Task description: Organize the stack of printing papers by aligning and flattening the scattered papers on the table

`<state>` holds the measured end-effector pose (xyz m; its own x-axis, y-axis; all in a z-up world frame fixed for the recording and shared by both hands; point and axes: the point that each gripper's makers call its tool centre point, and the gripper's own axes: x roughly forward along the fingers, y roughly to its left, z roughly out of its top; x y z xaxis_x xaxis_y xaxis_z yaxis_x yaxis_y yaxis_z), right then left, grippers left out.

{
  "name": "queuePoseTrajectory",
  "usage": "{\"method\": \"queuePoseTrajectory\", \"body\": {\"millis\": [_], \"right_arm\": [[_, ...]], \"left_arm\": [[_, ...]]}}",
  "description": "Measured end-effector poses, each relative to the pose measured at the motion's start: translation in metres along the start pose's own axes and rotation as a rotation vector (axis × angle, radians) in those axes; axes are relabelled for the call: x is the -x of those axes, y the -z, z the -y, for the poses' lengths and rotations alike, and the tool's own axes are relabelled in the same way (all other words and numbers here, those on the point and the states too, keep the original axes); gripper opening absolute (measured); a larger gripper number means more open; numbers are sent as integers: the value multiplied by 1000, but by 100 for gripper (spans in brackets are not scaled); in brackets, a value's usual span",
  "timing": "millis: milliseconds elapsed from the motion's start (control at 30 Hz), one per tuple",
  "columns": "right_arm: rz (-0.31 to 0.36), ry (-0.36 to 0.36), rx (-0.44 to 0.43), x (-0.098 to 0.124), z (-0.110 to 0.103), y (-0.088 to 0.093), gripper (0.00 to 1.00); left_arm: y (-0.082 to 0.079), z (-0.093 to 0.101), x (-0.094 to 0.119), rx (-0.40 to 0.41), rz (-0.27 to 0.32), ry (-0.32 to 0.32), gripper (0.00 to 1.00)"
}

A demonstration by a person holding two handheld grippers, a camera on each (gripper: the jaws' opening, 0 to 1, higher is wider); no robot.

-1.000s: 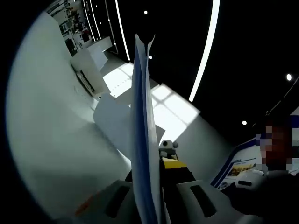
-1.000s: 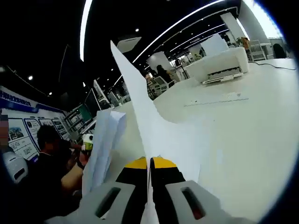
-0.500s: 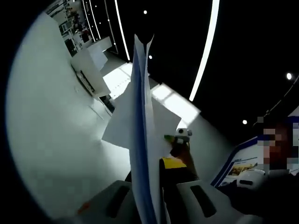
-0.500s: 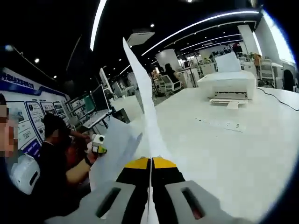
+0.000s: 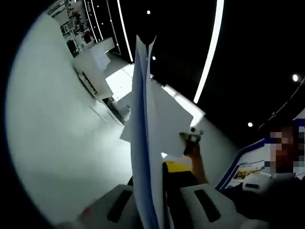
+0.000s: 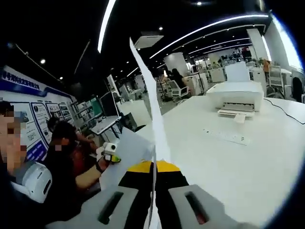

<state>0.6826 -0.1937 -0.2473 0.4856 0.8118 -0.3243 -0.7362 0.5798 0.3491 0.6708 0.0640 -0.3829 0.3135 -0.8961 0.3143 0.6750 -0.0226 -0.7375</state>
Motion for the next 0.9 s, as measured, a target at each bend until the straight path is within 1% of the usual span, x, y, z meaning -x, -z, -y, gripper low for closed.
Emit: {"method": "queuePoseTrajectory", "body": {"millis": [167,233,267,300,333,400,467,500,533,600,667,767,800,900], "right_arm": [[9,-4,42,19,-13,-20,0],[11,0,87,27,-13,-30,0],[17,-4,92,31,-14,-34,0],[13,-4,86,32,-15,-35,0],[11,-12,85,35,-17,-39,0],[-4,-25,113,39,-22,-42,0],[-23,-25,127,41,-25,-43,0],[-52,-30,144,44,-28,-42,0],[-58,-34,149,45,-30,-42,0],[-86,-58,165,48,-38,-39,0],[-98,-74,177,49,-44,-37,0],[-142,-108,234,52,-58,-29,0],[-185,-105,284,54,-63,-23,0],[-218,-118,317,56,-71,-23,0]], "left_arm": [[0,-1,0,-1,-1,-1,6],[0,-1,0,0,0,-1,6],[-1,-1,0,0,0,-1,6],[-1,-1,0,0,0,0,6],[-1,-2,1,1,0,-1,6],[-1,-1,0,1,0,-1,6],[-1,-2,0,2,0,-1,6],[-1,-2,0,3,1,0,6],[-1,-2,0,2,1,0,6],[0,-1,0,1,0,0,6],[0,-1,-1,2,0,-1,6],[1,1,-1,2,0,-1,6],[1,1,-2,3,0,-1,6],[1,1,-1,3,0,-1,6]]}}
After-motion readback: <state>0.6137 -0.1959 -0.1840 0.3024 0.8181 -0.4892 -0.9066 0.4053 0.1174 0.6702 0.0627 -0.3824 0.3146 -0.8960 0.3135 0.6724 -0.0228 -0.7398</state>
